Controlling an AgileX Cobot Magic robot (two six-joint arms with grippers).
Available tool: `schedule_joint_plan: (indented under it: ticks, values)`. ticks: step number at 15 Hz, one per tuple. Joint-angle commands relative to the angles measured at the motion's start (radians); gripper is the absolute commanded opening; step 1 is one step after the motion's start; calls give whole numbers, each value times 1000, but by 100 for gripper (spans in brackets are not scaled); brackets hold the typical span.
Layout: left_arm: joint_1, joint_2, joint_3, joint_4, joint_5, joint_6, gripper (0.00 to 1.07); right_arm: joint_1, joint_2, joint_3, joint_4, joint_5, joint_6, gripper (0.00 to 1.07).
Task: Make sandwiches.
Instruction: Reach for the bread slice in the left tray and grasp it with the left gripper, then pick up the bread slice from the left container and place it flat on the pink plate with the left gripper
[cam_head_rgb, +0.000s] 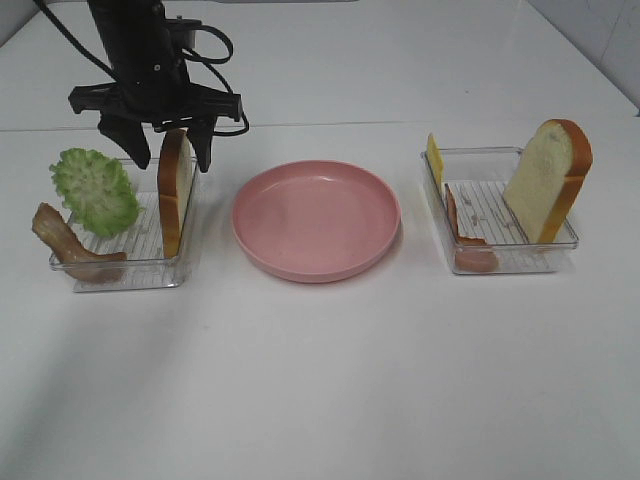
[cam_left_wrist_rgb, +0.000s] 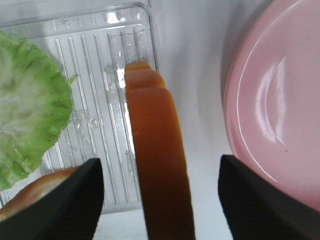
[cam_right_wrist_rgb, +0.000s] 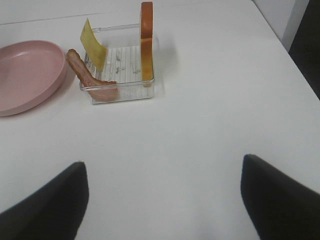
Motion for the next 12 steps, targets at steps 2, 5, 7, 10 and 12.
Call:
schedule_joint_plan:
  ticks: [2,5,7,10,12]
  values:
    - [-2,6,-7,13,58,2,25,-5,-13,3,-2,1,-2,78]
    - [0,9,-7,13,60,2,0,-5,-13,3,-2,1,-2,78]
    - [0,3,-24,3,74,4,0,-5,-13,3,-2,1,-2,78]
    - [0,-73,-25,-65,75,39,0,-5,-13,3,-2,1,-2,78]
    - [2,-193,-25,-130,73,102,0,-5,-13,3,-2,1,-2,78]
